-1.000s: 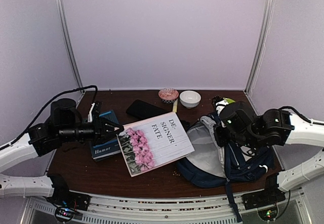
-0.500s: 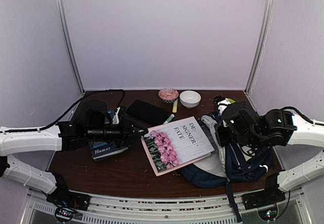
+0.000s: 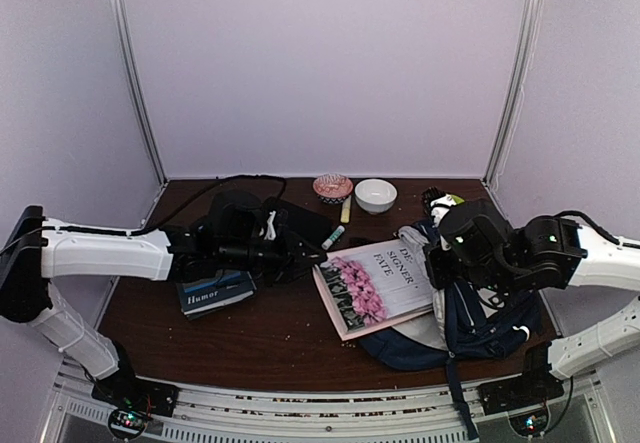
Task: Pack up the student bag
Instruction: Place the book in the student bag.
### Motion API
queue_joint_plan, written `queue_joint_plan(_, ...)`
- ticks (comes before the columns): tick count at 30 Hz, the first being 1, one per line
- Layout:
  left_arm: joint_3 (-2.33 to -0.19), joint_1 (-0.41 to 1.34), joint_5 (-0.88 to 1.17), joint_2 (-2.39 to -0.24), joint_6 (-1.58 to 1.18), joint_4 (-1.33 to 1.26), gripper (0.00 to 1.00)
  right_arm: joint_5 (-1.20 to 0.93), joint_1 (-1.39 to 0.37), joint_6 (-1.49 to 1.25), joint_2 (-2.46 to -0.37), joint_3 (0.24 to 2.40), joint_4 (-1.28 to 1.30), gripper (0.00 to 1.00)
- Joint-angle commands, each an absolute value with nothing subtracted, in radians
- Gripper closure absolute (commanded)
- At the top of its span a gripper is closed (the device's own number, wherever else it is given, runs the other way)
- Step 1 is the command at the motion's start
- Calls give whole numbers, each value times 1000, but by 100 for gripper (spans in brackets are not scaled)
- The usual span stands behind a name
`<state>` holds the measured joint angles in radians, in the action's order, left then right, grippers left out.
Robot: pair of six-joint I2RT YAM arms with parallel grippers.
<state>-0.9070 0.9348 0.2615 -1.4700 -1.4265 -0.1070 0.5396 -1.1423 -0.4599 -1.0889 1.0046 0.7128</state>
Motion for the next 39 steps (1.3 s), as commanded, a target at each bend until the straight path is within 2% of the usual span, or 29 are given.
queue_joint_plan(1, -1014, 969, 319, -1597, -1437, -214, 55, 581, -1153, -476, -1094, 1014, 637, 100)
queue_joint_plan(3, -1029, 979, 340, -1650, -1441, -243, 50, 573, -1153, -482, -1105, 1006, 627, 100)
queue_joint_plan(10, -957, 989, 376, -1686, -1442, -413, 11, 559, -1158, -499, -1119, 990, 587, 100)
queue_joint_plan(14, -894, 994, 384, -1671, -1422, -441, 2, 554, -1159, -505, -1131, 994, 560, 100)
queue_joint_plan(25, -869, 1032, 397, -1757, -1460, -550, 3, 515, -1168, -513, -1197, 1025, 507, 100)
queue_joint_plan(28, -869, 1032, 380, -1779, -1503, -652, 13, 513, -1176, -510, -1201, 1042, 525, 100)
queue_joint_plan(31, -917, 1032, 383, -1797, -1503, -662, 24, 520, -1180, -499, -1197, 1060, 553, 100)
queue_joint_plan(35, -975, 1032, 380, -1830, -1505, -672, 35, 531, -1182, -487, -1188, 1081, 584, 100)
queue_joint_plan(37, -996, 1032, 367, -1849, -1512, -686, 44, 533, -1183, -486, -1186, 1094, 600, 100)
queue_joint_plan(39, -1010, 1034, 353, -1872, -1529, -732, 48, 530, -1184, -493, -1182, 1106, 612, 100)
